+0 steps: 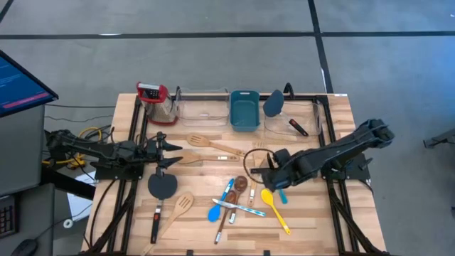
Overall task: Pick & Place Kitchen Items
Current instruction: Put the black table knife into the blue bin
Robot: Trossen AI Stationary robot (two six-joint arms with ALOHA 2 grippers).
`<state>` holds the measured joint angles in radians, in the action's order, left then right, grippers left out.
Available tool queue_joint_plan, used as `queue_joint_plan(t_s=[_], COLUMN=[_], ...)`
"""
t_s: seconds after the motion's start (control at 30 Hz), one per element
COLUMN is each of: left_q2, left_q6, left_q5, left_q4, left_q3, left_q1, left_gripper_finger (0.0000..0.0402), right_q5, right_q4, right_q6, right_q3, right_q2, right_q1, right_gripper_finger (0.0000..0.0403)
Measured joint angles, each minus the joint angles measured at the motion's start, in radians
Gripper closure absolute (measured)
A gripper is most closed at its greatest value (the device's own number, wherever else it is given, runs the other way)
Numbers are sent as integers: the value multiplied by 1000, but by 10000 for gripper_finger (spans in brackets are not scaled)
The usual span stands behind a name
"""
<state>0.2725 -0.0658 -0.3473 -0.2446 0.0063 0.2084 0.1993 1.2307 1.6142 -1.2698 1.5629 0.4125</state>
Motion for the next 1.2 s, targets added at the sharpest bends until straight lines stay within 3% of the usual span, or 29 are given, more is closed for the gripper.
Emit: queue_joint_plan(t_s=[0.17,0.3,0.47,0.8,1.07,1.2], left_q2=[37,77,131,218,226,226], left_q6=[6,0,-7,-51,-51,-51], left_q5=[0,0,0,3,3,2], left_q4=[-1,0,0,-1,-7,-13], left_q3=[0,0,0,0,0,0], left_q1=[0,0,0,0,0,0], left_gripper_finger=[224,224,224,224,224,224], right_q5=[-142,-212,-189,-15,-19,-21], right_q4=[-20,-23,17,-62,-229,-249], right_q6=[-139,-154,-176,-251,-213,-226], right_q3=[-27,-27,-27,35,219,235], right_q2=[75,121,138,40,-67,-71], right_q1=[0,-15,-51,-13,6,-2], right_gripper_finger=[403,403,403,403,403,403])
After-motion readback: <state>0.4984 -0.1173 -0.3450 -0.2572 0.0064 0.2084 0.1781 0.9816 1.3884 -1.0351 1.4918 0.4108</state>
